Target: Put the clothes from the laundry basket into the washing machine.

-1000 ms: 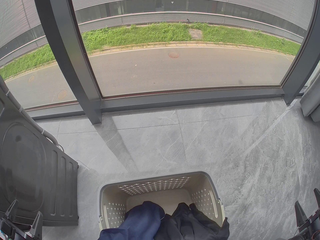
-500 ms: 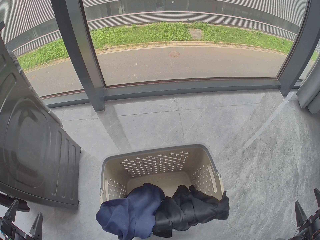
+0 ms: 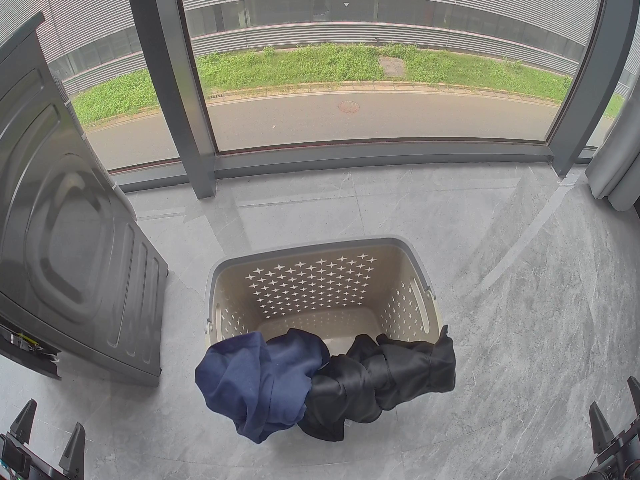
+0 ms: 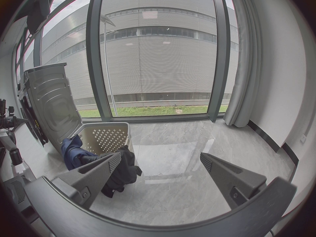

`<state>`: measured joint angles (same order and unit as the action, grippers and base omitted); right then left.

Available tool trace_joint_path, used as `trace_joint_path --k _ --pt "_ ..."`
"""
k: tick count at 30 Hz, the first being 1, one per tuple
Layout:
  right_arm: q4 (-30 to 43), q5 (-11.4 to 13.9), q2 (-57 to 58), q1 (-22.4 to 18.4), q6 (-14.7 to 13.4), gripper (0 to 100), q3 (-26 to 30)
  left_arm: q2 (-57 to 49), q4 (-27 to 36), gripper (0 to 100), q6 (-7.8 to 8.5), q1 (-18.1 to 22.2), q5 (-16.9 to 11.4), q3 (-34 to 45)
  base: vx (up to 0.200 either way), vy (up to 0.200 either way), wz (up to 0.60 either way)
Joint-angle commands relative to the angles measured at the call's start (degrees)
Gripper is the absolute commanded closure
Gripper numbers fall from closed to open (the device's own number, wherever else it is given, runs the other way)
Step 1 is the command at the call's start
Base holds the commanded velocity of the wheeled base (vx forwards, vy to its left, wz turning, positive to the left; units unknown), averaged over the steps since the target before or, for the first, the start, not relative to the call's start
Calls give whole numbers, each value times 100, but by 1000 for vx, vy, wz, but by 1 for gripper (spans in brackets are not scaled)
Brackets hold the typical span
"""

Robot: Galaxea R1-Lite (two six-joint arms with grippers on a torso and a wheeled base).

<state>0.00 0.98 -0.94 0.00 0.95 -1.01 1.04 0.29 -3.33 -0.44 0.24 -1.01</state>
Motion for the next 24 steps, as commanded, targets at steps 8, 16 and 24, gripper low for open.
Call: trace_joint_path --k 8,16,24 --pt "0 -1 94 0 2 0 101 -104 -3 0 -1 0 2 92 -200 0 0" --pt "0 -1 94 0 2 0 101 -104 -3 0 -1 0 2 92 -125 0 0" --pt "0 -1 94 0 2 0 101 -104 -3 0 -1 0 2 92 0 0 0"
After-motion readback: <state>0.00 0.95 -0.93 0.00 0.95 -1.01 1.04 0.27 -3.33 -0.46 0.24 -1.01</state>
